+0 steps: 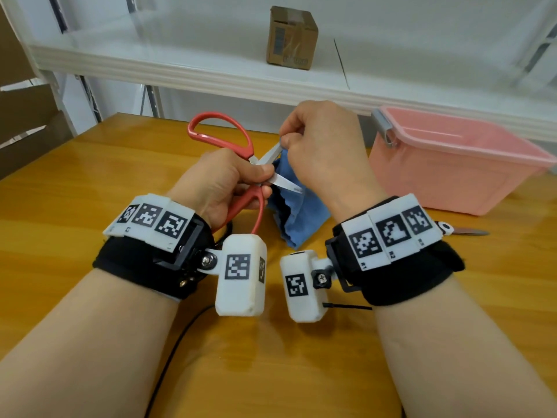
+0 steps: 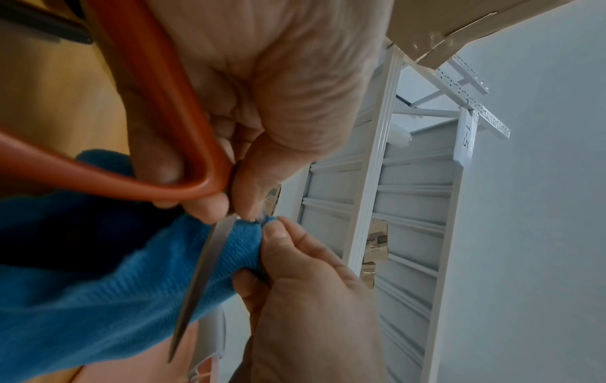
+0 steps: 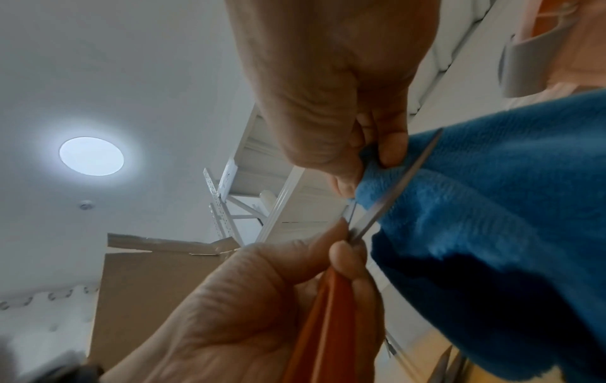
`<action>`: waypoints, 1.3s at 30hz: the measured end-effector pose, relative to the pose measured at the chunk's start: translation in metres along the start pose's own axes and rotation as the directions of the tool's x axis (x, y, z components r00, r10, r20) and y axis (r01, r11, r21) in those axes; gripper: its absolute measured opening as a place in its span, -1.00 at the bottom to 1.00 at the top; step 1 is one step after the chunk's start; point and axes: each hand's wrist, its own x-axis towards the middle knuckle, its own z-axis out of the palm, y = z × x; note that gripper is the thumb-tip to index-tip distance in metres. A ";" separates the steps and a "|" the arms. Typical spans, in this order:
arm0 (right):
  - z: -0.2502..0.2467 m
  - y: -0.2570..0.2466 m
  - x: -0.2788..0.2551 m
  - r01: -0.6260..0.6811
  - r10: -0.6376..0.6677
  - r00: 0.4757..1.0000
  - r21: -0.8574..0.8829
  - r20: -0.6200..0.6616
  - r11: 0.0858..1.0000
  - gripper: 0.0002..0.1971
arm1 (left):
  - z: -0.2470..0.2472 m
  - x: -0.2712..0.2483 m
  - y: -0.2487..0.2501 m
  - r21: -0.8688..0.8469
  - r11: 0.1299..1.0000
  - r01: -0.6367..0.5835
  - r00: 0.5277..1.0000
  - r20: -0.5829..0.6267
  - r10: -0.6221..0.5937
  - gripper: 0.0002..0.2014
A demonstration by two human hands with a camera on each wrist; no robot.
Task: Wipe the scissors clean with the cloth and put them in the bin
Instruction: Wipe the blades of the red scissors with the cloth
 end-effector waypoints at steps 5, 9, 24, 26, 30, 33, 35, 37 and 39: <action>0.002 -0.002 -0.002 -0.015 0.015 1.000 0.012 0.026 1.000 -0.87 | -0.004 0.001 0.000 0.011 1.000 -0.007 1.000 -0.009 0.007 -0.89; -0.003 0.004 0.000 -0.041 0.042 0.999 0.002 -0.030 0.999 -0.86 | -0.001 -0.001 0.001 0.037 0.999 0.009 1.000 -0.001 -0.009 -0.93; -0.004 0.007 0.003 -0.089 0.088 0.996 -0.002 -0.020 0.996 -0.83 | 0.002 -0.002 0.001 0.071 0.997 -0.008 1.000 0.005 0.008 -0.88; -0.006 0.009 0.002 -0.079 0.078 0.996 -0.002 -0.040 0.997 -0.83 | 0.002 -0.002 0.001 0.072 0.997 -0.010 1.000 0.003 0.010 -0.88; -0.002 0.006 0.002 -0.069 0.068 0.997 0.006 0.028 0.998 -0.85 | 0.000 -0.003 0.002 0.069 0.998 -0.010 1.000 -0.007 0.010 -0.87; -0.003 0.008 0.002 -0.079 0.079 0.997 -0.003 -0.018 0.997 -0.84 | 0.001 -0.003 0.001 0.067 0.998 -0.011 1.000 -0.001 0.011 -0.88; -0.007 0.011 0.003 -0.077 0.076 0.996 -0.016 -0.042 0.997 -0.83 | 0.002 -0.003 0.001 0.070 0.997 -0.011 1.000 0.016 0.010 -0.89; -0.009 0.012 0.003 -0.069 0.069 0.997 -0.007 -0.034 0.998 -0.83 | 0.000 -0.003 0.001 0.076 0.997 -0.009 1.000 0.028 0.007 -0.90; -0.009 0.013 0.005 -0.057 0.057 0.998 0.010 -0.014 0.998 -0.83 | -0.003 -0.002 0.002 0.071 0.997 -0.002 0.999 0.035 -0.001 -0.90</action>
